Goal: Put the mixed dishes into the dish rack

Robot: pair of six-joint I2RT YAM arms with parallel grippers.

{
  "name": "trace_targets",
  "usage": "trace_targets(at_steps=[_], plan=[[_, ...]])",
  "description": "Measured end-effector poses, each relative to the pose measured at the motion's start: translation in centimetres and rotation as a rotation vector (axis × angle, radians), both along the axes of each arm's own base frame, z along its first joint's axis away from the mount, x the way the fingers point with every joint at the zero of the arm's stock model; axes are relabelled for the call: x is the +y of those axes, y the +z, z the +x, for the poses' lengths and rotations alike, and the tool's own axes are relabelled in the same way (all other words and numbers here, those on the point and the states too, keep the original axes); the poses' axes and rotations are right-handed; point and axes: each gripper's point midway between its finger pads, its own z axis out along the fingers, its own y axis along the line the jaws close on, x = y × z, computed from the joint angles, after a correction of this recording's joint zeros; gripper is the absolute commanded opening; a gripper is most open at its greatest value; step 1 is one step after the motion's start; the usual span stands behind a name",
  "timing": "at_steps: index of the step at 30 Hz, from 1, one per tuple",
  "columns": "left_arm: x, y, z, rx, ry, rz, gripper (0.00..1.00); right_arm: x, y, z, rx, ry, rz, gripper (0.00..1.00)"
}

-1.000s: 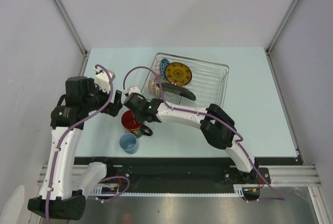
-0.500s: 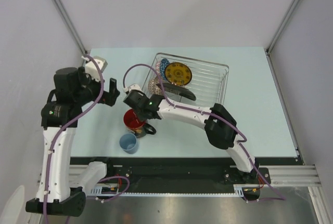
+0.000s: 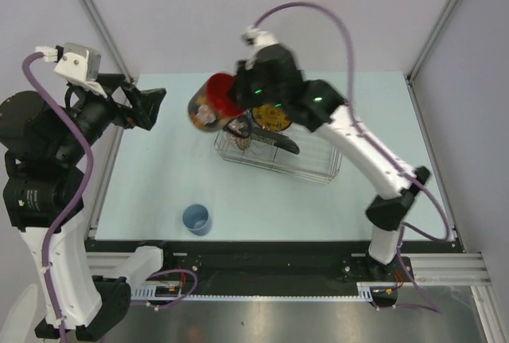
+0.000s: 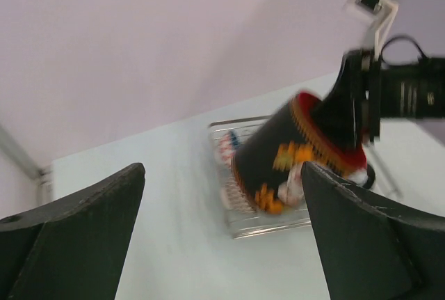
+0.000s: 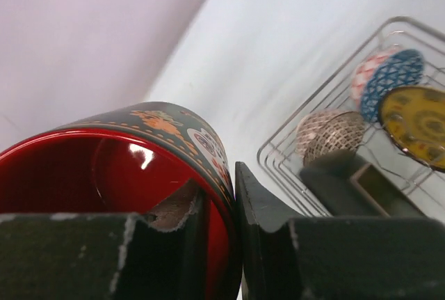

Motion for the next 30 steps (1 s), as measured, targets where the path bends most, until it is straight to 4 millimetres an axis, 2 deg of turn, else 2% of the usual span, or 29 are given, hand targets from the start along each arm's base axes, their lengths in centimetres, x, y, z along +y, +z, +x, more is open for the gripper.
trace_targets(at_steps=[2,3,5,7,8,9,11,14,16,18,19,20,23,26,30], plan=[[-1.4,0.5,-0.5,0.005,-0.076,-0.053,1.0,-5.8,3.0,2.1,0.009,-0.075,0.135,0.0],[-2.4,0.7,-0.8,0.011,-0.131,-0.077,1.0,-9.1,3.8,3.3,0.014,-0.127,0.209,0.0],[-4.2,0.9,-1.4,0.029,-0.243,-0.131,1.0,-15.6,4.4,4.9,0.029,-0.243,0.352,0.0],[-6.7,0.2,-2.0,0.077,-0.417,-0.2,1.0,-21.9,3.5,6.5,0.048,-0.381,0.506,0.0],[-7.7,-0.5,-2.3,0.114,-0.484,-0.236,1.0,-23.5,2.9,6.9,0.064,-0.426,0.548,0.0],[-8.4,-1.2,-2.3,0.147,-0.543,-0.268,1.0,-23.9,2.5,7.1,0.084,-0.437,0.576,0.0],[-10.0,-3.4,-2.1,0.242,-0.667,-0.359,1.0,-22.3,2.1,7.0,0.143,-0.385,0.642,0.0],[-12.1,-6.8,-1.4,0.411,-0.782,-0.427,1.0,-18.1,2.4,5.6,0.228,-0.234,0.722,0.0],[-13.4,-8.4,-1.2,0.487,-0.832,-0.436,1.0,-15.4,3.7,4.4,0.266,-0.121,0.784,0.0],[-14.1,-9.4,-1.5,0.525,-0.864,-0.442,1.0,-14.1,5.1,3.5,0.276,-0.048,0.836,0.0],[-14.3,-9.7,-1.9,0.535,-0.883,-0.444,1.0,-13.7,6.0,3.1,0.272,-0.017,0.865,0.0],[-14.7,-9.8,-2.3,0.536,-0.916,-0.447,1.0,-13.4,7.9,2.6,0.249,0.033,0.924,0.0],[-14.9,-9.6,-2.5,0.523,-0.935,-0.443,1.0,-12.9,8.7,2.2,0.242,0.064,0.951,0.0],[-15.4,-9.3,-2.7,0.501,-0.963,-0.438,1.0,-11.4,8.8,1.9,0.255,0.103,0.975,0.0],[-15.9,-9.2,-2.3,0.474,-0.971,-0.463,1.0,-8.6,7.6,1.6,0.309,0.147,0.976,0.0]])
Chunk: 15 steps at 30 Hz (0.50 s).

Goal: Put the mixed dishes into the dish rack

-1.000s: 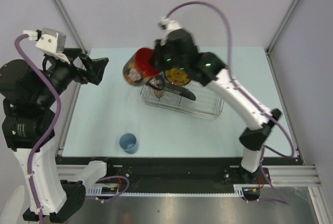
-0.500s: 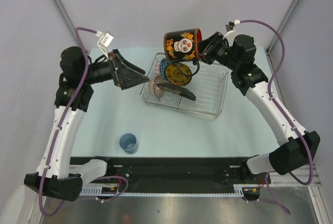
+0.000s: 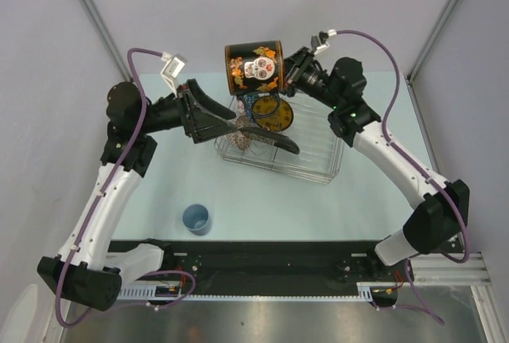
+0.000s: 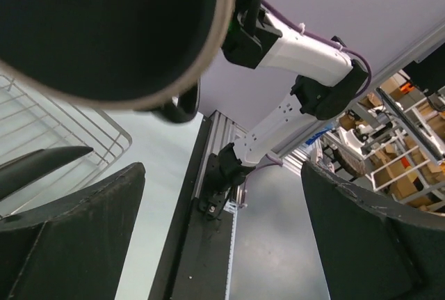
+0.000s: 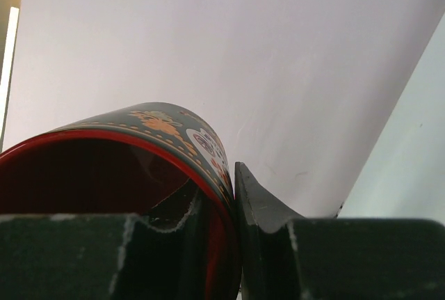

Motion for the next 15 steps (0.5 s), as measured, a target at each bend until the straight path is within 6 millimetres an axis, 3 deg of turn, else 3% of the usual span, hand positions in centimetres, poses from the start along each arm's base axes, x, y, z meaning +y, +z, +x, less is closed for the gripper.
trace_targets(at_steps=[6,15], plan=[[-0.6,-0.5,1.8,0.038,0.051,-0.044,1.0,3.8,-2.1,0.0,0.055,0.072,0.025,0.0],[-0.8,-0.6,3.4,0.048,0.129,-0.057,1.0,6.1,-1.4,-0.4,0.057,0.096,0.121,0.0]])
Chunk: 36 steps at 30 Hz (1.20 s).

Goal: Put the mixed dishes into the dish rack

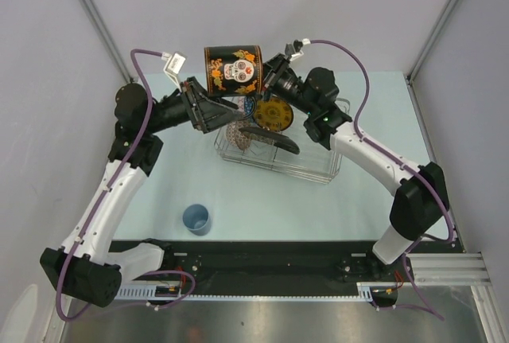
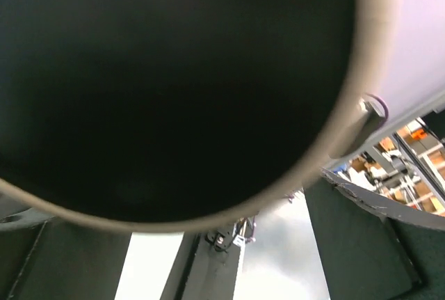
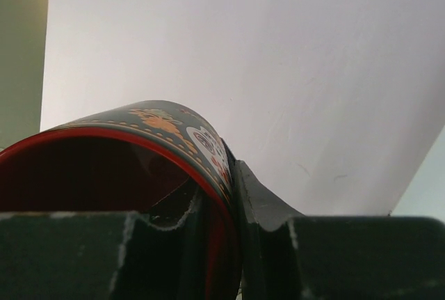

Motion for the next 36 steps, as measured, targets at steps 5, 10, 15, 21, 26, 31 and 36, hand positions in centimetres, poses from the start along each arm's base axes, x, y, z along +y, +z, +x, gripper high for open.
trace_targets(at_steps=[5,10,15,21,26,31,36], plan=[[0.1,0.0,0.7,0.008,0.036,-0.01,1.0,1.4,0.7,-0.6,-0.018,-0.003,0.053,0.0],[0.1,0.7,0.7,-0.003,0.045,-0.033,1.0,2.5,1.5,-1.7,-0.038,-0.005,0.122,0.0],[0.1,1.3,0.5,-0.002,0.037,-0.052,1.0,2.6,1.9,-1.7,-0.06,-0.02,0.165,0.0],[0.0,1.1,-0.1,0.01,0.025,-0.059,1.0,2.6,2.2,-1.8,-0.077,-0.025,0.185,0.0],[-0.3,-0.3,-1.1,0.041,-0.002,-0.051,1.0,2.6,2.3,-1.7,-0.081,-0.035,0.195,0.0],[-0.4,-1.0,-1.3,0.064,-0.014,-0.046,0.96,2.7,2.1,-1.5,-0.08,-0.039,0.196,0.0],[-0.4,-1.0,-1.3,0.067,-0.011,-0.05,0.89,2.7,2.2,-1.5,-0.084,-0.04,0.209,0.0]])
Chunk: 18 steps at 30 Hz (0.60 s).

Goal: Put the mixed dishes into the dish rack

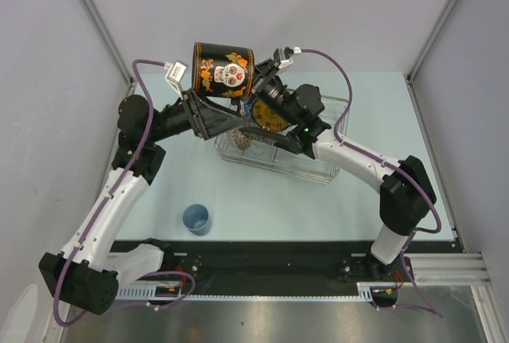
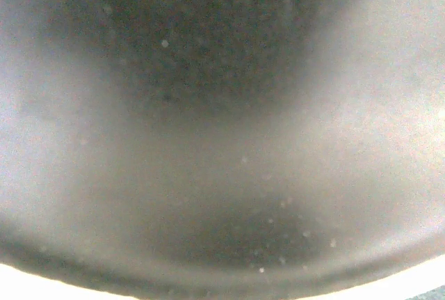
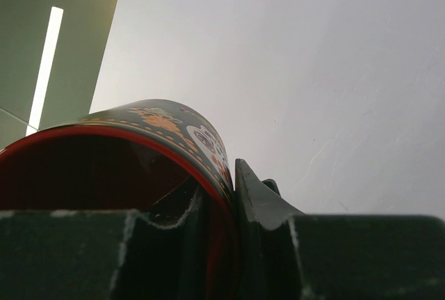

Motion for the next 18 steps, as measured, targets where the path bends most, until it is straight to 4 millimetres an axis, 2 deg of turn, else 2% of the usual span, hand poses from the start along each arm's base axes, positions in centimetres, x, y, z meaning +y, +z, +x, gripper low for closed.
trace_targets(at_steps=[3,8,11,14,18], plan=[[0.0,0.3,0.0,-0.006,0.001,-0.003,0.79,0.0,0.1,0.0,-0.003,-0.002,0.006,0.0],[0.5,0.8,0.4,-0.018,0.027,-0.01,0.69,0.1,-0.3,0.2,0.002,-0.006,0.014,0.0],[0.8,0.8,0.9,-0.014,0.051,-0.011,0.55,0.1,-0.4,0.4,0.013,-0.014,0.023,0.0],[1.0,1.0,1.3,-0.018,0.073,-0.015,0.33,0.0,-0.4,0.6,0.022,-0.022,0.035,0.0],[1.3,1.0,1.7,-0.043,0.102,-0.01,0.19,-0.1,-0.2,0.8,0.028,-0.029,0.063,0.0]])
